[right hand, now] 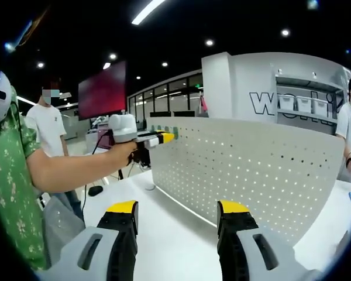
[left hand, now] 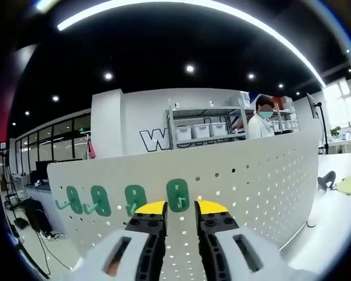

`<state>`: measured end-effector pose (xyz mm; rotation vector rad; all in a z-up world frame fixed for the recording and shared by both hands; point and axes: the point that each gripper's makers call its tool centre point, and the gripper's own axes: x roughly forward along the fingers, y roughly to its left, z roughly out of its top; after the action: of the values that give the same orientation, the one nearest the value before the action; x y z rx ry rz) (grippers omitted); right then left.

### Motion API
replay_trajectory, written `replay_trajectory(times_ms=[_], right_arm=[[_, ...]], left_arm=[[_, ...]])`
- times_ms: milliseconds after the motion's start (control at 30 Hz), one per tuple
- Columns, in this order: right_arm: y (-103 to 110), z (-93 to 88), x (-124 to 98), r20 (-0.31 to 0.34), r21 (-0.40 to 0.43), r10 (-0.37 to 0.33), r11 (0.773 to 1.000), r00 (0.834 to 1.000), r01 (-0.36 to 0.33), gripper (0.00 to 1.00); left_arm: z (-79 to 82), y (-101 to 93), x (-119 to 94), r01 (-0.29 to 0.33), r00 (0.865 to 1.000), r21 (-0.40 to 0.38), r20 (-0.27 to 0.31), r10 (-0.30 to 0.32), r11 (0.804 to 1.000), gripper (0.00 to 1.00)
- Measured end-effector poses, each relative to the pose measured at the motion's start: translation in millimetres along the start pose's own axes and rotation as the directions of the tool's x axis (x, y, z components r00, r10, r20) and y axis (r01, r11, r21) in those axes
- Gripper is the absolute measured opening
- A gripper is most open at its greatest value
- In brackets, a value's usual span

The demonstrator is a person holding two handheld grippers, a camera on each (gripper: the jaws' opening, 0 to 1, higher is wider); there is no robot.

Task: Insert the hook assembly into the mounting plate slot until the hook locks in place.

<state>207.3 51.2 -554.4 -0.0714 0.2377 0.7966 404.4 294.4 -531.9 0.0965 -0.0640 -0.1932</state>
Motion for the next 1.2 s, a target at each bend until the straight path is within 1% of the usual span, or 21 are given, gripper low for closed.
replay_trajectory(times_ms=[133,300,367,533,733,967,1067,1200], right_arm=[[5.0,0.7,2.3,-0.001,-0.005,0.01,1.0,1.0,-0.01,0.55],[9.5,3.8,3.0,0.004,-0.009,0.014,1.0,1.0,-0.014,0.56],[10.4,4.2,2.9,0.006,-0.01,0.014,1.0,1.0,-0.014,0.56],[13.6,2.3,3.8,0.004,-0.009,0.013,1.0,1.0,-0.013,0.58],[19.2,3.8,5.9,0.006,-0.018,0.015,1.0,1.0,-0.014,0.59],[28.6,5.3,6.5,0.01,-0.027,0.022,0.999,1.0,-0.021,0.6],[32.3,5.1,5.6,0.011,-0.03,0.023,0.999,1.0,-0.023,0.6],[40.1,4.6,4.3,0.015,-0.03,0.027,0.999,1.0,-0.027,0.61]], left_arm=[[-0.1,-0.1,-9.2,0.01,1.0,-0.004,-0.01,-0.01,1.0,0.23],[-2.2,-1.5,-15.9,0.023,0.999,-0.008,-0.023,-0.023,1.0,0.26],[-5.7,-2.4,-21.6,0.032,0.999,-0.02,-0.039,-0.033,0.999,0.28],[-5.4,-4.4,-36.5,0.05,0.998,-0.029,-0.042,-0.051,0.998,0.31],[-6.8,-6.4,-60.1,0.071,0.996,-0.036,-0.053,-0.073,0.997,0.35],[-9.4,-1.4,-86.6,0.072,0.995,-0.047,-0.06,-0.075,0.996,0.37],[-11.1,0.0,-100.9,0.074,0.995,-0.06,-0.066,-0.078,0.995,0.38],[-12.5,-2.9,-120.1,0.083,0.994,-0.068,-0.072,-0.088,0.994,0.4]])
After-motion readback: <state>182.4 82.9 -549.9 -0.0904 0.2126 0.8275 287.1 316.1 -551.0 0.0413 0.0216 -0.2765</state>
